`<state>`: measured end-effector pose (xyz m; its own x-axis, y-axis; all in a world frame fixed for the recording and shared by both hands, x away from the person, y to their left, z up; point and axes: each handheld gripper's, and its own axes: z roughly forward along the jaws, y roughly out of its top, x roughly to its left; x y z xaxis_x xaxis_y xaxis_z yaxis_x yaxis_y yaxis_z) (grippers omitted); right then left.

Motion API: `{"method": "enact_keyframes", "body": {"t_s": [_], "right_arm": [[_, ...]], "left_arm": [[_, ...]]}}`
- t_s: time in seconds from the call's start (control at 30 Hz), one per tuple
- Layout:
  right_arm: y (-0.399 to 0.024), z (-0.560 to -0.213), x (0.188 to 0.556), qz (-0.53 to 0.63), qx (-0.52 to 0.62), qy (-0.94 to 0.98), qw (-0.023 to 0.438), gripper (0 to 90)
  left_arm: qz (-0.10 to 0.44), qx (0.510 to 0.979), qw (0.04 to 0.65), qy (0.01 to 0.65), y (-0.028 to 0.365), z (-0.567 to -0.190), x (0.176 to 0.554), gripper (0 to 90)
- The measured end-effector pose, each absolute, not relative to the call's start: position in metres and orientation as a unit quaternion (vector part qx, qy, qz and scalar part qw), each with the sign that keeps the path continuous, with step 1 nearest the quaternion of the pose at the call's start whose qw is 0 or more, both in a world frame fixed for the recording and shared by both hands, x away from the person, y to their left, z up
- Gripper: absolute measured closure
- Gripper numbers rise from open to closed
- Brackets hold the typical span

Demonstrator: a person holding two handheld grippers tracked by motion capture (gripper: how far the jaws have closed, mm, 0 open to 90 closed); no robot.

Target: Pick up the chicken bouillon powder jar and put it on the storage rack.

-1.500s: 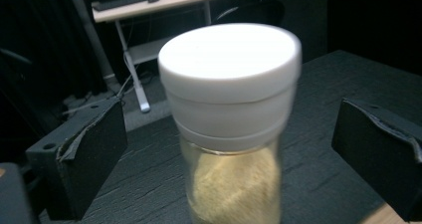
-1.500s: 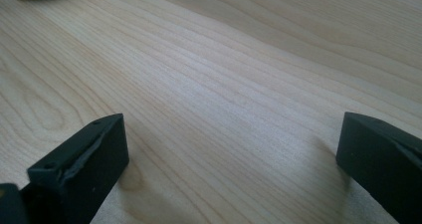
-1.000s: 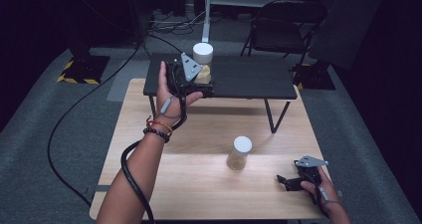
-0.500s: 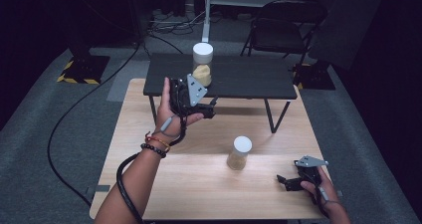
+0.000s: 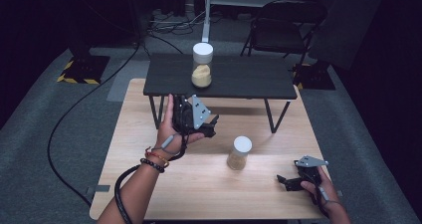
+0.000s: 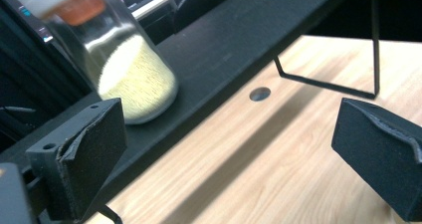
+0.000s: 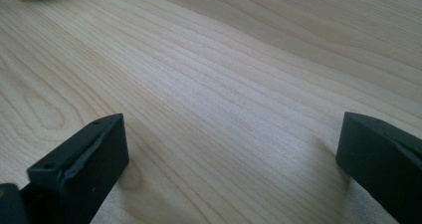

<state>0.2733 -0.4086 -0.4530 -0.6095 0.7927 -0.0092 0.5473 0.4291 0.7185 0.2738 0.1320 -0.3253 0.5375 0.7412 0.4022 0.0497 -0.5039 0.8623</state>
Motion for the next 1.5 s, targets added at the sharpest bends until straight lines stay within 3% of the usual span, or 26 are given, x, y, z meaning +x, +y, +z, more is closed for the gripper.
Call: {"method": "enact_keyframes", "body": {"t_s": [0.73, 1.5], "right_arm": [[-0.409, -0.453, 0.273, 0.348, 0.405, 0.827, 0.176, 0.0], [-0.409, -0.453, 0.273, 0.348, 0.405, 0.827, 0.176, 0.0]], "left_arm": [[0.368, 0.819, 0.361, 0.252, 0.138, -0.373, 0.255, 1.2], [0.315, 0.841, 0.310, 0.311, 0.161, -0.423, 0.247, 1.3]]}}
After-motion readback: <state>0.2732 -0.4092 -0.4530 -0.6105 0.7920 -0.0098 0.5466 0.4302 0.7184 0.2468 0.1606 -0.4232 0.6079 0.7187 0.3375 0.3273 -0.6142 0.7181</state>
